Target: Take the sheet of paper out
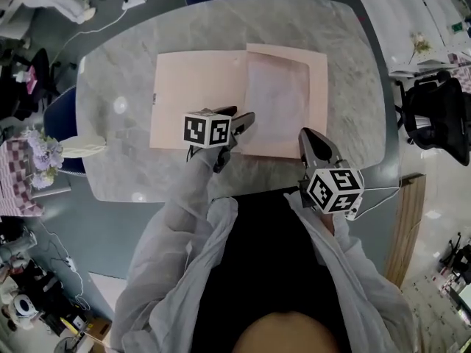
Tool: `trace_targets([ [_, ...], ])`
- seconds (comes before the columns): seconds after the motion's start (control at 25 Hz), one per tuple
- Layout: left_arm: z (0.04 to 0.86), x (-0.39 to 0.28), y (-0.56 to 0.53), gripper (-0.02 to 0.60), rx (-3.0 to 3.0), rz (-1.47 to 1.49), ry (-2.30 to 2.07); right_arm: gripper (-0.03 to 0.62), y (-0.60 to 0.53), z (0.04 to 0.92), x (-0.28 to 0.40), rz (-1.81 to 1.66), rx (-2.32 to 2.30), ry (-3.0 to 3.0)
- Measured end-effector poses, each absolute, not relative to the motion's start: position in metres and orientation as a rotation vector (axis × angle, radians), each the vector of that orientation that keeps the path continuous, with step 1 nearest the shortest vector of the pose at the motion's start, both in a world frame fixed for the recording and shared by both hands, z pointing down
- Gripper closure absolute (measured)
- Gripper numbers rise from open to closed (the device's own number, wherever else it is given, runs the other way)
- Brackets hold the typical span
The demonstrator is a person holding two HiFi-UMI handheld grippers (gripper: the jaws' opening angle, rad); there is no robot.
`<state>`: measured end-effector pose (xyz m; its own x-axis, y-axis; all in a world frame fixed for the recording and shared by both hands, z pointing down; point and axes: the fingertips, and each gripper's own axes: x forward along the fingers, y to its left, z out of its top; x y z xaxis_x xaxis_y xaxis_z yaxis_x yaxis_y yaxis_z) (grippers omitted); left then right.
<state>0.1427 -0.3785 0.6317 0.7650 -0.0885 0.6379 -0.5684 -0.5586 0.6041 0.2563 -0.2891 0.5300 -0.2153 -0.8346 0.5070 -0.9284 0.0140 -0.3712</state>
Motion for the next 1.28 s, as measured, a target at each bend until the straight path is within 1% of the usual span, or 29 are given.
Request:
trace_targets([
  [0.16, 0.639, 0.143, -0.375, 0.339, 2.057, 0.745, -0.511, 0.586, -0.291, 0.531, 0.266, 0.997, 1.841, -2.144],
  [0.52, 0.657, 0.139, -0.371, 0.353, 2.000, 0.906, -0.625, 0.586, -0.296, 0.534, 0.285, 1.026, 1.761, -2.193],
  [0.76, 0.660, 0.141, -0.368, 0.385, 2.040, 1.072, -0.668, 0.586, -0.294, 0.539, 0.293, 1.049, 1.747, -2.215],
  [0.84, 0.663, 0.139, -0.369, 0.415, 2.058, 1.160, -0.701, 0.586, -0.292, 0.541, 0.295, 1.056, 1.741, -2.216],
  [0.96, 0.668, 0.133, -0.372, 0.496, 2.092, 1.291, -0.761, 0.586, -0.291, 0.544, 0.299, 1.064, 1.742, -2.215],
  [1.04, 0.668, 0.132, -0.373, 0.503, 2.111, 1.288, -0.787, 0.586, -0.291, 0.545, 0.302, 1.065, 1.749, -2.213],
  [1.2, 0.668, 0.128, -0.378, 0.529, 2.082, 1.148, -0.819, 0.586, -0.294, 0.544, 0.305, 1.060, 1.765, -2.216],
  [1.28, 0.669, 0.128, -0.378, 0.537, 2.069, 1.125, -0.815, 0.586, -0.295, 0.545, 0.306, 1.060, 1.771, -2.213],
])
